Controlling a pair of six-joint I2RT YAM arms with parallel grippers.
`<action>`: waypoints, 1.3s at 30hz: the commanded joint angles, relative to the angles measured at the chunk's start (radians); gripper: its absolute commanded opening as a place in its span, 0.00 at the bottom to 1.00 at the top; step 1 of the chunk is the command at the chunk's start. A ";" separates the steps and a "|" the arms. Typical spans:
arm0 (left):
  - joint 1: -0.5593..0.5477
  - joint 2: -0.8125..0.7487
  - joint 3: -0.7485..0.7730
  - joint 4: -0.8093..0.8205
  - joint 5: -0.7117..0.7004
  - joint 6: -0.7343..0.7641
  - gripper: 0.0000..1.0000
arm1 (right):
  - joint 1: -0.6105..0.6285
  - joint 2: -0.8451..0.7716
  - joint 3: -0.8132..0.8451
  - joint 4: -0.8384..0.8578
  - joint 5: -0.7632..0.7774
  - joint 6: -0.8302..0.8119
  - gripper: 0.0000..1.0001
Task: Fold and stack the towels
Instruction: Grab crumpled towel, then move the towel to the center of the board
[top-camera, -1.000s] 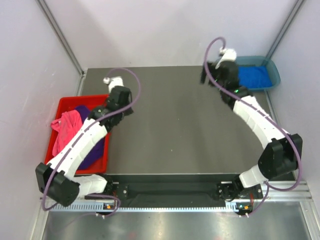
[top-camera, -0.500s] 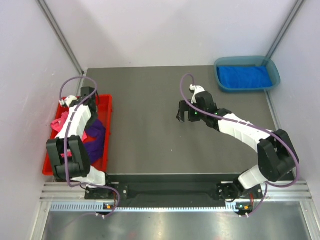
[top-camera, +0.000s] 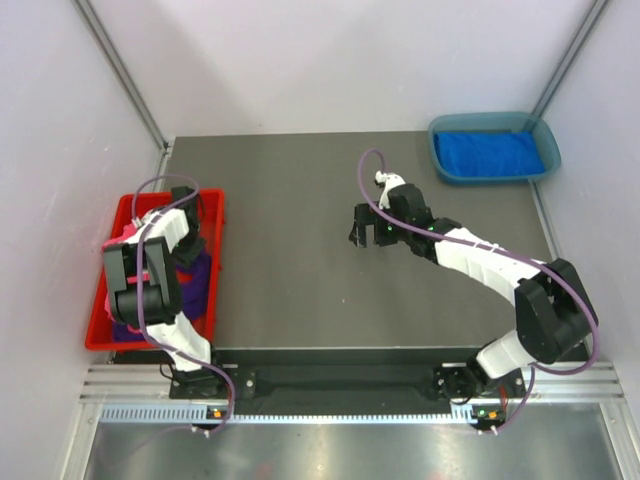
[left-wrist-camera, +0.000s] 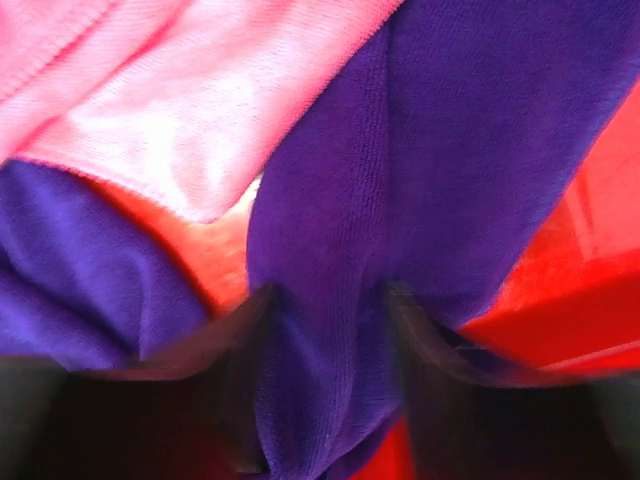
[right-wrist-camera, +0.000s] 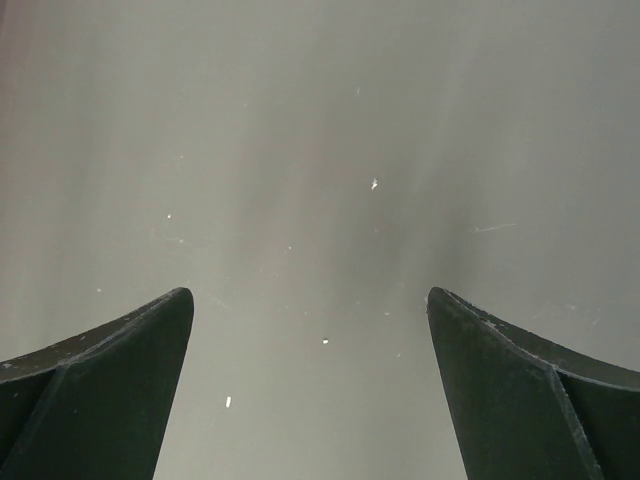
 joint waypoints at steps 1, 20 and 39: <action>0.016 0.027 -0.019 0.084 0.044 -0.005 0.44 | 0.025 -0.009 0.040 0.030 -0.007 0.008 1.00; 0.020 -0.462 0.104 0.190 0.220 0.220 0.00 | 0.057 0.008 0.095 0.018 0.014 0.014 0.98; -0.010 -0.559 0.380 0.258 0.439 0.311 0.00 | 0.067 -0.029 0.153 -0.014 0.109 -0.001 0.98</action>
